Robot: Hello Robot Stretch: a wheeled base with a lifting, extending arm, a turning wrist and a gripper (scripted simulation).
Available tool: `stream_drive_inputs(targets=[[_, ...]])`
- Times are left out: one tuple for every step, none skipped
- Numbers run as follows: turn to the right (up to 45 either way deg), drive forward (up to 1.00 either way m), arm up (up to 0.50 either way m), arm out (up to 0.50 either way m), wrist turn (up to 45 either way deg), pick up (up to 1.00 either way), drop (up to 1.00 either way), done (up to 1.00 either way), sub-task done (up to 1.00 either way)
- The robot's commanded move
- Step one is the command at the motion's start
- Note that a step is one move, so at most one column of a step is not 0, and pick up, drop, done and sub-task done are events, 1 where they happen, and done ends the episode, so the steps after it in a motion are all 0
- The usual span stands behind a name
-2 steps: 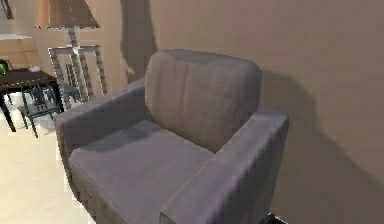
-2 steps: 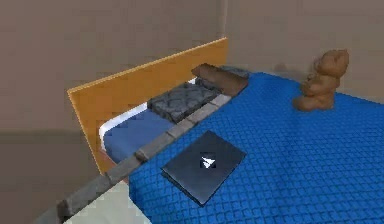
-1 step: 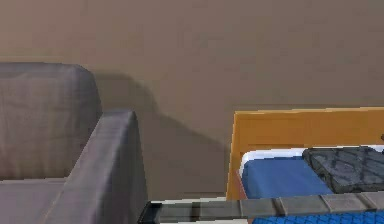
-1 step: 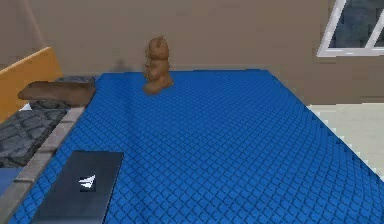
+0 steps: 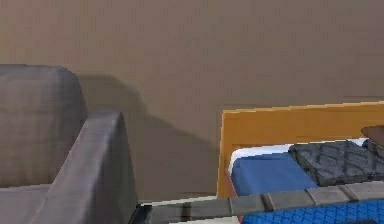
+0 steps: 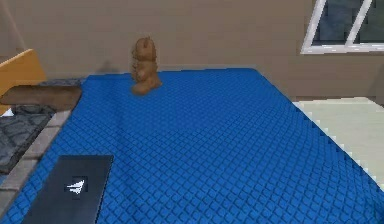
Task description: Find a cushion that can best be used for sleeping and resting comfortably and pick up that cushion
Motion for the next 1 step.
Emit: stream_drive_inputs(targets=[[0.0,0.35,0.0,0.0,0.0,0.0,0.0,0.0,0.0]])
